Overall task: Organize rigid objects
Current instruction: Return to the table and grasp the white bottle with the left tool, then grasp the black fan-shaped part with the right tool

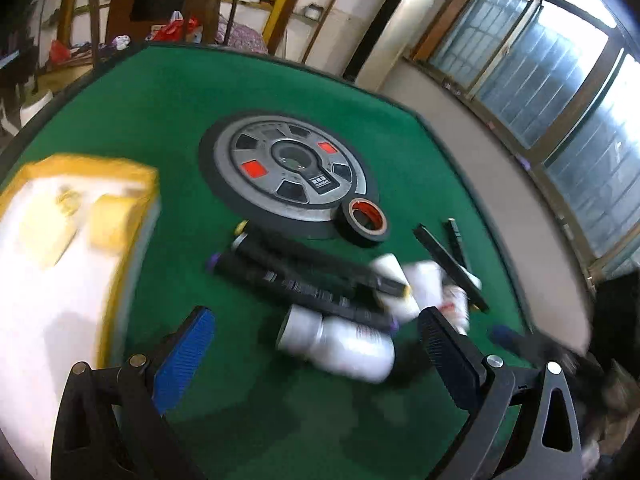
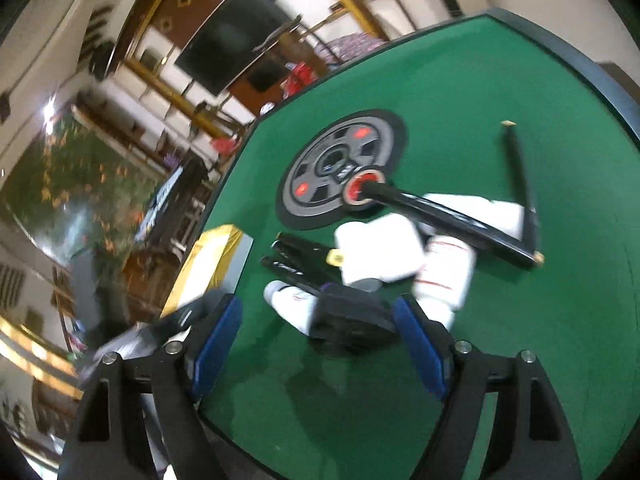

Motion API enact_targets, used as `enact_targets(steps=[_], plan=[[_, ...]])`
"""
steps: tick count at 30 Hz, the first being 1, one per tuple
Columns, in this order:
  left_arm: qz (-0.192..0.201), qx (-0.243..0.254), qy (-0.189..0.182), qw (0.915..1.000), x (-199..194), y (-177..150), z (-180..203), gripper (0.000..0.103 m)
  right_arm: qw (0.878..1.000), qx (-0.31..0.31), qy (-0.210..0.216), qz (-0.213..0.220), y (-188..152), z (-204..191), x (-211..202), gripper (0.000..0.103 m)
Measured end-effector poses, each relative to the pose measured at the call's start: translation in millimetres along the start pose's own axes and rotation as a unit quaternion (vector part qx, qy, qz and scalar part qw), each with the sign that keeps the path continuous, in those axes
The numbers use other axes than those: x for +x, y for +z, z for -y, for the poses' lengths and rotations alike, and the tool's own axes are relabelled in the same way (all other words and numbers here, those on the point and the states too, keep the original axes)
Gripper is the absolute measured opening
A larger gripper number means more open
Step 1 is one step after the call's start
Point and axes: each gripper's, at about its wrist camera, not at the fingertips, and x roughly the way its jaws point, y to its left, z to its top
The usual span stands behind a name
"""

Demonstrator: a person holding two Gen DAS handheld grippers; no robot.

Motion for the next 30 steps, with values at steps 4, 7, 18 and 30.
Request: enact_targets(steps=[4,7,18,30], plan=[[-0.039,0.037,0.044,0.9976,39.0,-3.8,17.7,0.100,0.999,0.029,0.007,0.020,-7.2,21.9,-12.5,0.080],[-0.070,0.086,0.020,0.9936,41.0,-27.3,29.6,0.085,0.999,0.040,0.005,0.034,-12.3,37.2,-18.9,0.081],[-0.049,0.144,-0.011,0.9883,-25.2,-70.5,30.7,0.084,0.996,0.060,-0.031,0.053,-20.2,76.0,-6.7,0.082],[-0.027,0.149,0.064,0.9864,4.5,-90.2,35.6,0.084,0.994,0.097,0.014,0.054,-21.7,89.8,-8.4,0.082]])
